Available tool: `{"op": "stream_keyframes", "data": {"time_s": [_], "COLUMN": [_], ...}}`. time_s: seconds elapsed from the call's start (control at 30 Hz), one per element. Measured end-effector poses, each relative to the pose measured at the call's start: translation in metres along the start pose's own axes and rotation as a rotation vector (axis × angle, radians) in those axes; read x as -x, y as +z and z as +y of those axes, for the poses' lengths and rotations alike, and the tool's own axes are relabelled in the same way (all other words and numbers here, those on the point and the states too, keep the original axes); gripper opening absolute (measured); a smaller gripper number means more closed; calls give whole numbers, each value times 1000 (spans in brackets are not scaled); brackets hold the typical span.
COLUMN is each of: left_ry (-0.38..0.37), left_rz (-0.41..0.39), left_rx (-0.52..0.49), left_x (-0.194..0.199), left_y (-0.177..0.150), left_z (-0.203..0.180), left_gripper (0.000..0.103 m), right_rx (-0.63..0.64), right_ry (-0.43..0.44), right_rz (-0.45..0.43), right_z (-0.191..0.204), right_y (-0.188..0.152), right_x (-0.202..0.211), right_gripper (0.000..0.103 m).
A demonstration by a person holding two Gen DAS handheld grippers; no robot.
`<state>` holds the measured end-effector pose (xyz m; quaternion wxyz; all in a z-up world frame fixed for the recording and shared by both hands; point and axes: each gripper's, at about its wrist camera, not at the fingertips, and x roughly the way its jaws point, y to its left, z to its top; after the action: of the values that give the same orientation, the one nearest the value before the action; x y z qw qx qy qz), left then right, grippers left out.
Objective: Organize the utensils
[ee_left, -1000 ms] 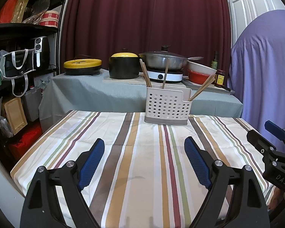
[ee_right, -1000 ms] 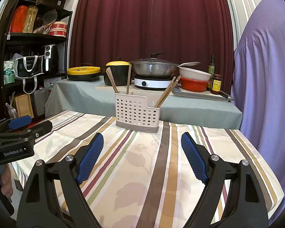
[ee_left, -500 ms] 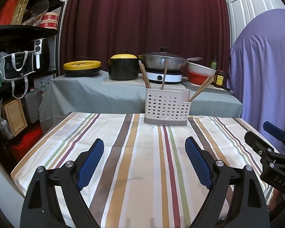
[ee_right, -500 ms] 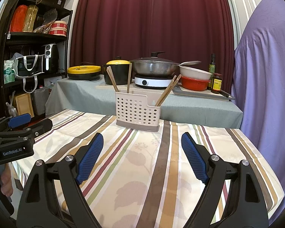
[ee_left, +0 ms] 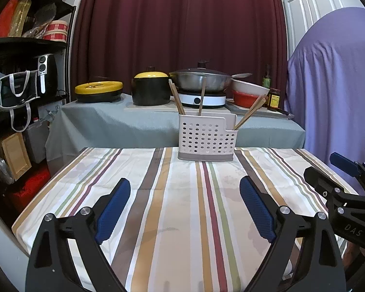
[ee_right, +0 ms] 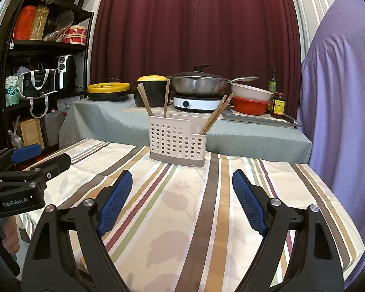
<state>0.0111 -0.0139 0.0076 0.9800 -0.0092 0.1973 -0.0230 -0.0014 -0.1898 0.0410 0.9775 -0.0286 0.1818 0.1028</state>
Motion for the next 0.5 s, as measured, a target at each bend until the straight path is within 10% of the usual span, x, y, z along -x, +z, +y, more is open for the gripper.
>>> {"op": "stream_keyframes", "data": {"time_s": [0.5], "left_ry": [48], "left_rz": [73], "left_rx": [12], "left_x": [-22], "left_y": [-3], "left_z": [9], "left_gripper": [89], "right_rx": [-5], "right_ry": [-4], "right_rz": [18], "right_z": [-2], "right_y": [-5], "right_x": [-5], "right_gripper": [83]}}
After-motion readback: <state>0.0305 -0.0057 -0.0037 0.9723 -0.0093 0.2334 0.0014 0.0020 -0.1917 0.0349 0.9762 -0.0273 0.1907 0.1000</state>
